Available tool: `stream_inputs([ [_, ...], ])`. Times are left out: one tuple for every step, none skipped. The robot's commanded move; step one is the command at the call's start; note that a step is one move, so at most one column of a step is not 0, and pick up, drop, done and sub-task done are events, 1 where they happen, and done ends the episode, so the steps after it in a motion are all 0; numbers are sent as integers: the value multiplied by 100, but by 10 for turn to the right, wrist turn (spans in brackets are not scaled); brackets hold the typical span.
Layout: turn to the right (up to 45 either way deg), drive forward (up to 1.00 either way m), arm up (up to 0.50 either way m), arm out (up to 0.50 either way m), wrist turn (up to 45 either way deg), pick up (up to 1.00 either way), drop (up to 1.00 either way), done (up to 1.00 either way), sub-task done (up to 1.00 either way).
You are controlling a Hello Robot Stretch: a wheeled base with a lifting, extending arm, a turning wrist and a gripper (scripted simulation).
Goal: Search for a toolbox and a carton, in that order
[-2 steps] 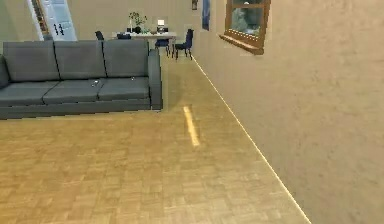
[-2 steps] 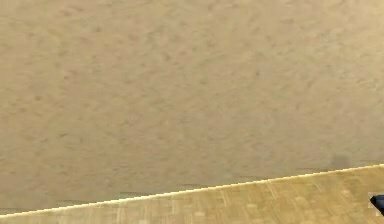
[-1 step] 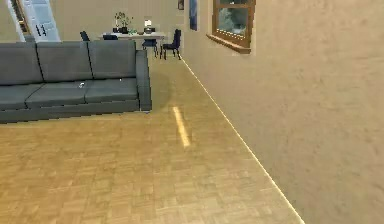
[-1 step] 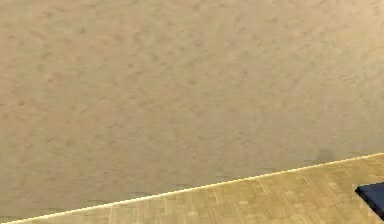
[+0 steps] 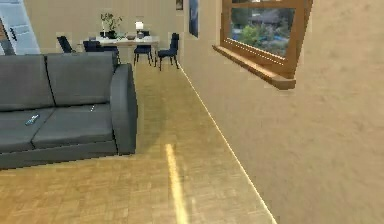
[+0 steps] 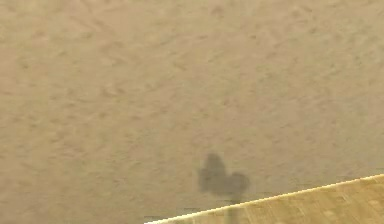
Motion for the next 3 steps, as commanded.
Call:
stream_inputs([
  [0,100,0,0,0,0,0,0,0],
  [0,55,0,0,0,0,0,0,0],
  [-120,0,0,0,0,0,0,0,0],
])
